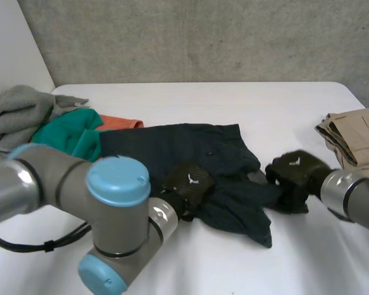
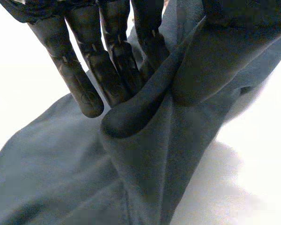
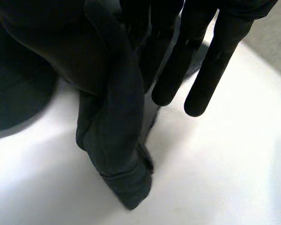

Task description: Fold the laundry.

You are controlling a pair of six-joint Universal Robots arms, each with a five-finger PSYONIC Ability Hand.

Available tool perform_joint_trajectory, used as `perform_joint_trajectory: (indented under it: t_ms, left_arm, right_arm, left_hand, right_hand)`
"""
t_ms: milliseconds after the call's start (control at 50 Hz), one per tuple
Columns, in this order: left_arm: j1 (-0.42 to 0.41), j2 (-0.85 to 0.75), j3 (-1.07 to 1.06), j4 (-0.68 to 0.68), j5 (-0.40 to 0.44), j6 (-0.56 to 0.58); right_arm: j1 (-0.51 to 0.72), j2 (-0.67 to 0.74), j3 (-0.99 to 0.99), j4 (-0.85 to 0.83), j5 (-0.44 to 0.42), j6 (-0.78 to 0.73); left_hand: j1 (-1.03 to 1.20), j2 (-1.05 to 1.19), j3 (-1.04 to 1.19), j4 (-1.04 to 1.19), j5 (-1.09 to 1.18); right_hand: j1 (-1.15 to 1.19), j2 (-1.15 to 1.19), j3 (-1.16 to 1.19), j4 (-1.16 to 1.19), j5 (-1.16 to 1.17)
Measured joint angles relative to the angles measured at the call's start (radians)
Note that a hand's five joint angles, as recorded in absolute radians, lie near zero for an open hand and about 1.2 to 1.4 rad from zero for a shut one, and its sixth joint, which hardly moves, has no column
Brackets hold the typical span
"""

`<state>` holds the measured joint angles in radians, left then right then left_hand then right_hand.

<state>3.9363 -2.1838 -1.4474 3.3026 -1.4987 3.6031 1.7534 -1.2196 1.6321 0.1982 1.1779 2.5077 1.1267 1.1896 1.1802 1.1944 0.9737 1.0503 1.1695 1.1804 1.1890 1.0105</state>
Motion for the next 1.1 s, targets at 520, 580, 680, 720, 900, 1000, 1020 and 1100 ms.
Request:
perform_joint_trajectory:
  t_ms: [520,580,680,720,900,1000,1020,1100]
  left_arm:
    - [0.406,0.663,0.265,-0.141,0.136,-0.534]
    - [0.426,0.567,0.326,-0.148,0.135,-0.561]
    - [0.436,0.364,0.396,-0.136,0.135,-0.562]
    - [0.438,0.29,0.414,-0.122,0.136,-0.557]
    - [0.443,-0.119,0.53,-0.032,0.143,-0.551]
    - [0.449,-0.229,0.604,-0.021,0.126,-0.553]
    - [0.451,-0.231,0.613,-0.026,0.118,-0.554]
    - [0.451,-0.173,0.589,-0.046,0.094,-0.555]
  right_arm:
    - [0.055,-0.258,-0.73,0.101,0.109,0.453]
    - [0.094,-0.187,-0.754,0.086,0.148,0.452]
    - [0.152,-0.059,-0.763,0.047,0.214,0.434]
    - [0.169,-0.009,-0.761,0.02,0.235,0.428]
    - [0.261,0.374,-0.794,-0.253,0.311,0.38]
    - [0.286,0.541,-0.867,-0.353,0.347,0.294]
    - [0.288,0.561,-0.883,-0.363,0.358,0.269]
    - [0.279,0.551,-0.896,-0.369,0.381,0.224]
  left_hand:
    - [0.002,0.003,0.009,0.004,0.029]
    - [0.014,0.003,0.009,0.004,0.033]
    - [0.014,0.003,0.009,0.004,0.036]
    - [0.014,0.003,0.009,0.004,0.036]
    - [0.014,0.003,0.009,0.005,0.036]
    - [-0.529,-0.504,-0.489,-0.508,-0.462]
    - [-0.84,-0.82,-0.789,-0.814,-0.763]
    - [-0.933,-0.982,-0.974,-0.993,-0.926]
  right_hand:
    - [0.036,0.0,0.005,0.004,0.003]
    - [0.036,0.0,0.005,0.005,0.007]
    - [0.036,0.0,0.005,0.005,0.007]
    - [0.043,0.0,0.005,0.005,0.007]
    - [-0.255,-0.356,-0.352,-0.358,-0.335]
    - [-0.799,-0.921,-0.922,-0.931,-0.928]
    - [-0.829,-0.957,-0.965,-0.97,-0.963]
    - [-0.83,-0.961,-0.976,-0.986,-0.964]
